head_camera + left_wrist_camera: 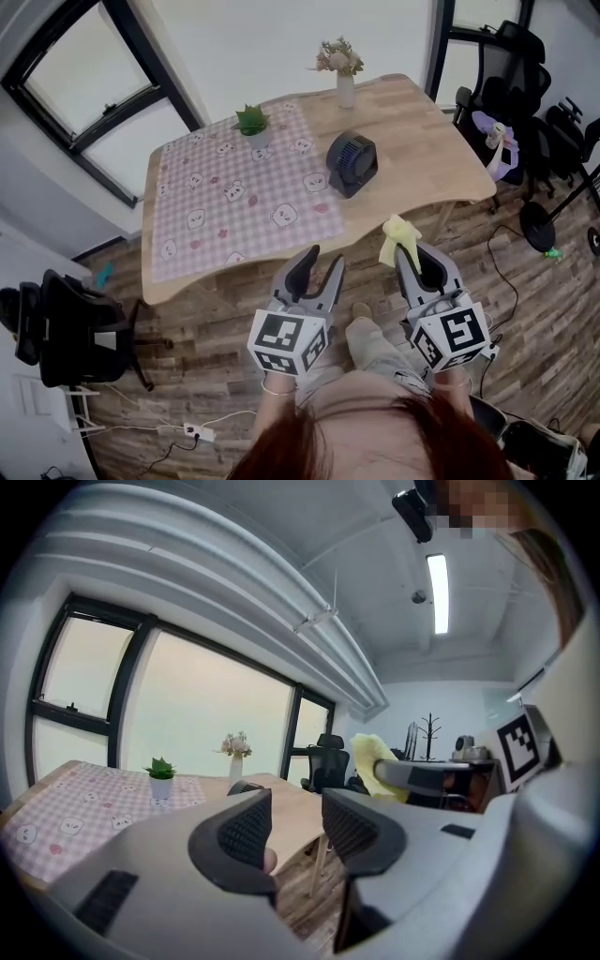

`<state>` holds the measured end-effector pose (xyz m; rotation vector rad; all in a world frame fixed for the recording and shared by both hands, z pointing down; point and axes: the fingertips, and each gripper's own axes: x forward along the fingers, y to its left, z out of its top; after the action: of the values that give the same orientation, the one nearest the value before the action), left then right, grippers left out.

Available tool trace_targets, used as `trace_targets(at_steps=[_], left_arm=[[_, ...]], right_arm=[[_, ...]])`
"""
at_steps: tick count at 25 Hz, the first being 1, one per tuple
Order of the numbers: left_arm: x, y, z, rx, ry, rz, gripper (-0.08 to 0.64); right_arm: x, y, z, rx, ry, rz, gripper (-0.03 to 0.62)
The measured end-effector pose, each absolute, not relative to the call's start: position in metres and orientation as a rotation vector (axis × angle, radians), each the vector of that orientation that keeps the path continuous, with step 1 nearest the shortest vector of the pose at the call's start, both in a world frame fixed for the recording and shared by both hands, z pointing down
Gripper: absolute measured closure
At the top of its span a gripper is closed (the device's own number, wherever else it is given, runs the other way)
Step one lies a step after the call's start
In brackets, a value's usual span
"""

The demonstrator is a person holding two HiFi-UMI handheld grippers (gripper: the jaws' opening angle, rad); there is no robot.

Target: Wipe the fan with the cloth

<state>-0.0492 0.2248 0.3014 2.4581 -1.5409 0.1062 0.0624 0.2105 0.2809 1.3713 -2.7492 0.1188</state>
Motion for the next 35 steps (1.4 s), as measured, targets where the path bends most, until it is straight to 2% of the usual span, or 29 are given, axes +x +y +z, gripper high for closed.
trace_targets(at_steps=[13,16,35], left_arm=[[-0.029,0.114,0.310,2.458,-1.524,0.125,0.374],[-0.027,0.095,0.317,2.456,-1.524,0.099,0.334],[-0.049,-0.007,0.432,2.350,-1.551,0.304,0.299]], right_arm=[[0.083,0.106,0.280,1.343,-2.778,0.142,0.545],[0.086,0.081,0.286,1.326,-2.782,0.155,0.545],[0.046,-0.037,0.311,1.147,-2.785,0.164,0.543]])
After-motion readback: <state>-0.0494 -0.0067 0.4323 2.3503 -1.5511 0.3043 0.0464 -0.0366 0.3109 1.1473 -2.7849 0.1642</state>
